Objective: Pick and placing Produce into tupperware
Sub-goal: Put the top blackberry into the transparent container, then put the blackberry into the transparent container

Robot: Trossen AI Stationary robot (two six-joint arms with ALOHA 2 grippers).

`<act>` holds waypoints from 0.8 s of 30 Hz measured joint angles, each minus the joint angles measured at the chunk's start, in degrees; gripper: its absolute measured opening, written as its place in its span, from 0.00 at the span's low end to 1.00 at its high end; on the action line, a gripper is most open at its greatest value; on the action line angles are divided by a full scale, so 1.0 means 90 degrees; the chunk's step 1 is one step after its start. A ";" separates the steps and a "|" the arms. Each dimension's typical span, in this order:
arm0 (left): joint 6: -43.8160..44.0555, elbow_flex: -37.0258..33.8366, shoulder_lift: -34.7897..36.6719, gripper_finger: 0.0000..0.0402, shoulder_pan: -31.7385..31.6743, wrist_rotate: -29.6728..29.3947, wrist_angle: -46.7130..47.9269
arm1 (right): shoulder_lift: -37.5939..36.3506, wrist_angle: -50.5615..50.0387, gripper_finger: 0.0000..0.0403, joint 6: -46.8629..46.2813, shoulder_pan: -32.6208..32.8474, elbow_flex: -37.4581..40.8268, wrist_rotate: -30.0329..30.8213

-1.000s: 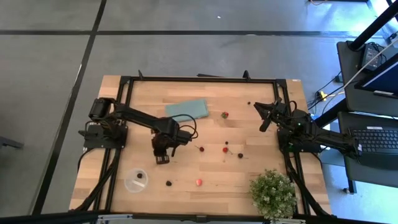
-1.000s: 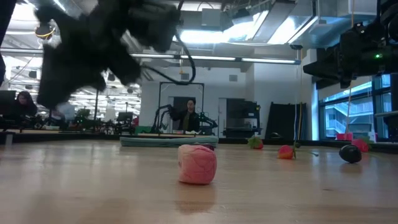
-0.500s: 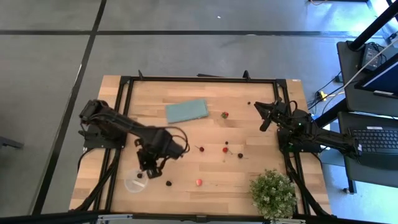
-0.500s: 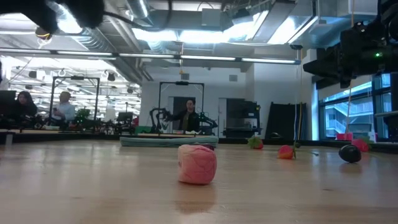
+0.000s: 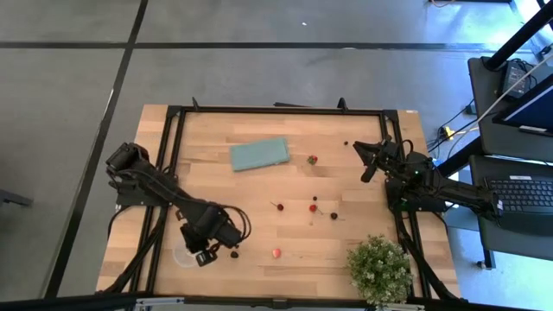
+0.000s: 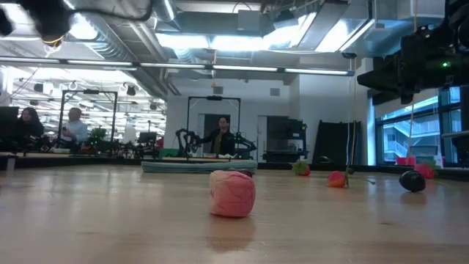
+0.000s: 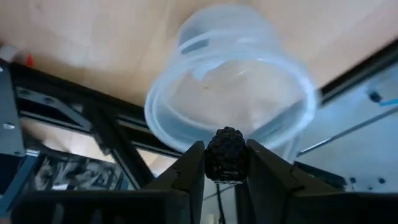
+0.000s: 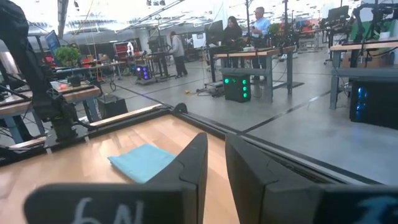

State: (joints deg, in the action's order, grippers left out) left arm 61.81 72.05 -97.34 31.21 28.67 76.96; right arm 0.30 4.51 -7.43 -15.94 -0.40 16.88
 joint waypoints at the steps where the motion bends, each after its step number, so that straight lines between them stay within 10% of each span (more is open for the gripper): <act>1: 0.0081 -0.0154 0.0000 0.25 0.0043 0.0051 -0.0218 | 0.0000 0.0000 0.15 -0.0002 0.0000 -0.0001 0.0000; 24: 0.0068 -0.1059 0.0000 0.37 0.0138 -0.0401 -0.0915 | 0.0002 -0.0002 0.15 -0.0324 0.0000 0.0000 0.0000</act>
State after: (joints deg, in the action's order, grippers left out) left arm 62.42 62.52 -97.34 32.45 25.07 68.73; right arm 0.32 4.49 -10.34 -15.94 -0.40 16.88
